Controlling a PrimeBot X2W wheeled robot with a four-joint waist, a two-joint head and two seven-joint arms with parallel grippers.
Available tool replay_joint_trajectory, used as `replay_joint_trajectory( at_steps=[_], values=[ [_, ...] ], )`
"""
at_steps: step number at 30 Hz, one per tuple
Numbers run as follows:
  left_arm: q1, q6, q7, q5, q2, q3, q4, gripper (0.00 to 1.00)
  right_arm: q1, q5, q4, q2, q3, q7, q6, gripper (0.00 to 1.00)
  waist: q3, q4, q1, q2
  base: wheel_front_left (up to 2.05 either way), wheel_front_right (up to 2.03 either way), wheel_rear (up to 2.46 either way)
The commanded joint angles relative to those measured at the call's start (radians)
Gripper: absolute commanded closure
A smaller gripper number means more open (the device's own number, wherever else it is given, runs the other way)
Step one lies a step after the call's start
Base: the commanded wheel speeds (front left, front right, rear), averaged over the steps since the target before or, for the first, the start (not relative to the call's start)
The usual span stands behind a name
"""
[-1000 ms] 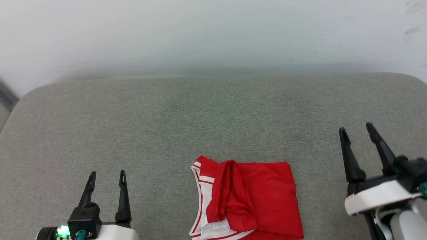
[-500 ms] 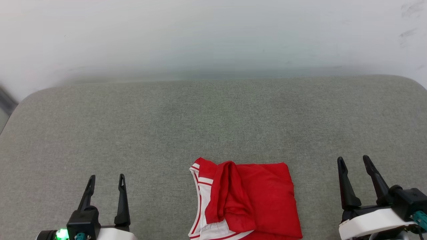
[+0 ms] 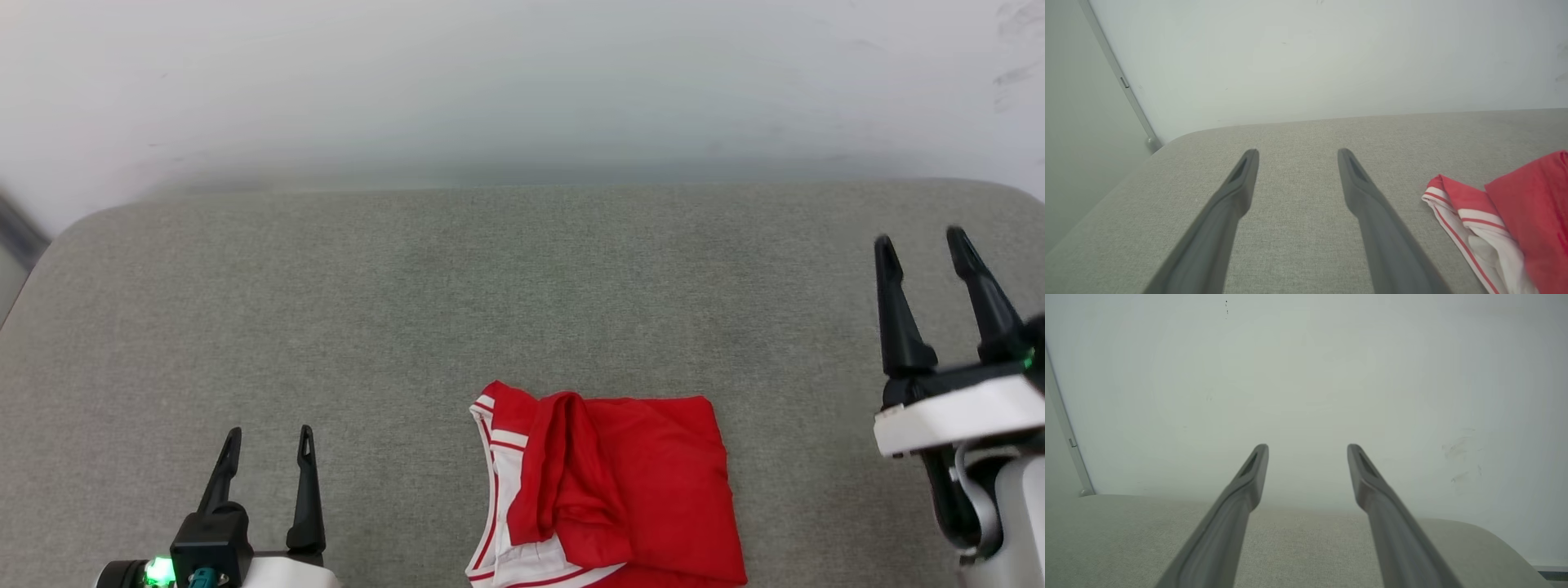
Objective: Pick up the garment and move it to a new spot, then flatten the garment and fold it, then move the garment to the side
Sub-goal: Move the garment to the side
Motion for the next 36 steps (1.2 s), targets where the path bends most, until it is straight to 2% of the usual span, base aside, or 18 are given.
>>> replay_joint_trajectory(
  at_steps=[1,4,7,13,18,20,24,30,36],
  values=[
    [-0.012,-0.001,-0.002,-0.004,-0.003,-0.005,0.002,0.0,-0.025,0.008,-0.006,-0.018,0.016,0.029,0.0,0.0,0.003,0.005,0.0,0.0,0.0,0.0,0.0],
    [-0.019,-0.004,-0.002,-0.004,-0.005,-0.008,0.005,0.0,-0.087,0.058,-0.003,-0.069,0.069,0.161,0.0,0.0,0.007,0.015,0.0,0.0,0.0,0.0,0.0],
    [-0.022,-0.005,-0.002,-0.006,-0.007,-0.011,0.006,0.0,-0.133,0.146,-0.006,-0.128,0.137,0.34,0.0,0.0,0.014,0.022,0.0,0.0,0.0,0.0,0.0],
    [-0.035,-0.006,-0.002,-0.012,-0.01,-0.013,0.007,0.0,-0.17,0.41,-0.003,-0.243,0.247,0.739,0.0,0.0,0.038,0.034,0.0,0.0,0.0,0.0,0.0],
    [-0.054,-0.008,-0.002,-0.015,-0.013,-0.017,0.008,0.0,-0.126,0.603,0.026,-0.305,0.285,0.997,0.0,0.0,0.068,0.051,0.0,0.0,0.0,0.0,0.0],
    [-0.07,-0.01,-0.002,-0.014,-0.014,-0.02,0.007,0.0,-0.11,0.643,0.034,-0.321,0.297,1.051,0.0,0.0,0.085,0.061,0.0,0.0,0.0,0.0,0.0],
    [-0.093,-0.016,-0.002,-0.017,-0.016,-0.028,0.007,0.0,-0.065,0.71,0.062,-0.303,0.313,1.098,0.0,0.0,0.123,0.082,0.0,0.0,0.0,0.0,0.0],
    [-0.135,-0.02,-0.002,-0.02,-0.019,-0.035,0.009,0.0,-0.048,0.763,0.124,-0.239,0.329,1.081,0.0,0.0,0.184,0.116,0.0,0.0,0.0,0.0,0.0],
    [-0.167,-0.023,-0.002,-0.022,-0.02,-0.042,0.015,0.0,-0.054,0.755,0.218,-0.192,0.397,1.066,-0.001,0.0,0.223,0.146,0.0,0.0,0.0,0.0,0.0]
  ],
)
